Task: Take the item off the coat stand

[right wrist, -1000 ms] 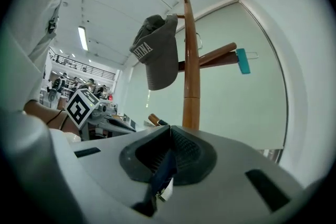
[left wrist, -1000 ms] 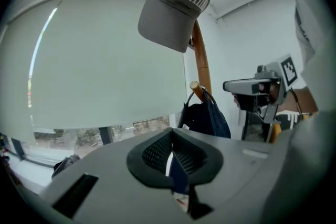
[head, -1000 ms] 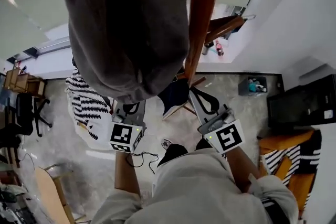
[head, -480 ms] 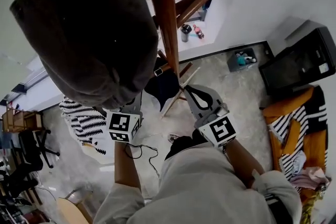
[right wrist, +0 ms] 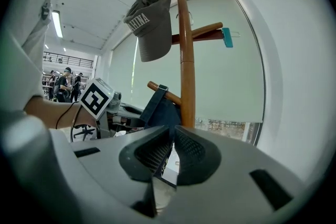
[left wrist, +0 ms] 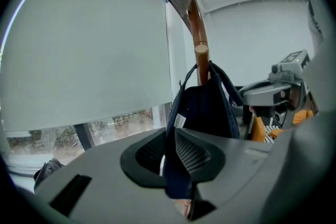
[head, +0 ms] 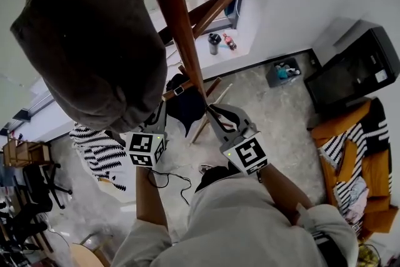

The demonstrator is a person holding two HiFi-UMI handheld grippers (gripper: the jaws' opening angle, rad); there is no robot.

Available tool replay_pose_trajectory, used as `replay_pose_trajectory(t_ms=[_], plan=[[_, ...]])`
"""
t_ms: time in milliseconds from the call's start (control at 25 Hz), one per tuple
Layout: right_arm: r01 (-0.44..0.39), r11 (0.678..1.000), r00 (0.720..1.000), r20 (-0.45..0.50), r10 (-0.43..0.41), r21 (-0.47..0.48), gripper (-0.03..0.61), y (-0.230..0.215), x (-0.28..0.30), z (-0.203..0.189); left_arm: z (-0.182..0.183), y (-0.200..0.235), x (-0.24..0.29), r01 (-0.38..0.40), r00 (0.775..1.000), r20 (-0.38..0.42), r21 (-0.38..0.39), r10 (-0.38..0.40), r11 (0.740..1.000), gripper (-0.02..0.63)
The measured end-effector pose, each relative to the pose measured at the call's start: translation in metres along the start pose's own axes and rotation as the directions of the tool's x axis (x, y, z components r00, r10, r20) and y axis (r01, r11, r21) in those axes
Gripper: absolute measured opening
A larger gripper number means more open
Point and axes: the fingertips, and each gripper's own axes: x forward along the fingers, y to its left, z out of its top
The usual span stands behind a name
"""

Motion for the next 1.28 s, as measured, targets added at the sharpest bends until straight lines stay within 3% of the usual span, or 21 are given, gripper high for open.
replay_pose_trajectory(t_ms=[80, 160, 200, 280, 440, 560, 800, 1080, 1280], plan=[[0.000, 1.000, 1.000, -0.003, 0.000, 0.004, 0.008, -0.001, 0.002, -0.001, -0.001, 0.000, 0.007, 0.007, 1.000, -0.019, 0.009, -0.007, 1.000, 0.094], [-0.001, 1.000, 1.000, -0.007, 0.001, 0.010, 0.008, -0.002, 0.004, -0.004, -0.002, 0.002, 0.012, 0.003, 1.000, -0.029, 0.021, -0.002, 1.000, 0.118], [-0.007, 1.000, 1.000, -0.012, 0.007, 0.016, 0.019, -0.002, 0.005, -0.005, -0.002, 0.003, 0.015, 0.001, 0.999, -0.033, 0.025, 0.000, 1.000, 0.124], [-0.032, 0.999, 0.999, -0.028, 0.032, 0.030, 0.121, 0.000, 0.008, -0.010, -0.006, 0.006, 0.020, 0.003, 0.999, -0.052, 0.021, -0.002, 1.000, 0.152], [-0.062, 0.997, 0.997, -0.044, 0.065, 0.055, 0.130, 0.004, 0.014, -0.017, -0.013, 0.006, 0.029, 0.040, 0.996, -0.086, 0.016, -0.039, 0.999, 0.238], [-0.079, 0.994, 0.995, -0.056, 0.083, 0.074, 0.153, 0.008, 0.017, -0.022, -0.013, 0.005, 0.031, 0.073, 0.993, -0.089, 0.009, -0.072, 0.997, 0.259], [-0.086, 0.991, 0.991, -0.093, 0.096, 0.101, 0.192, 0.011, 0.024, -0.033, -0.019, -0.013, 0.040, 0.195, 0.977, -0.094, 0.035, -0.191, 0.980, 0.262], [-0.063, 0.993, 0.992, -0.107, 0.073, 0.095, 0.192, 0.009, 0.033, -0.040, -0.014, -0.013, 0.048, 0.208, 0.975, -0.091, 0.065, -0.201, 0.976, 0.259], [-0.056, 0.996, 0.992, -0.110, 0.064, 0.073, 0.151, 0.013, 0.036, -0.039, -0.020, -0.012, 0.049, 0.210, 0.977, -0.051, 0.032, -0.209, 0.977, 0.169]])
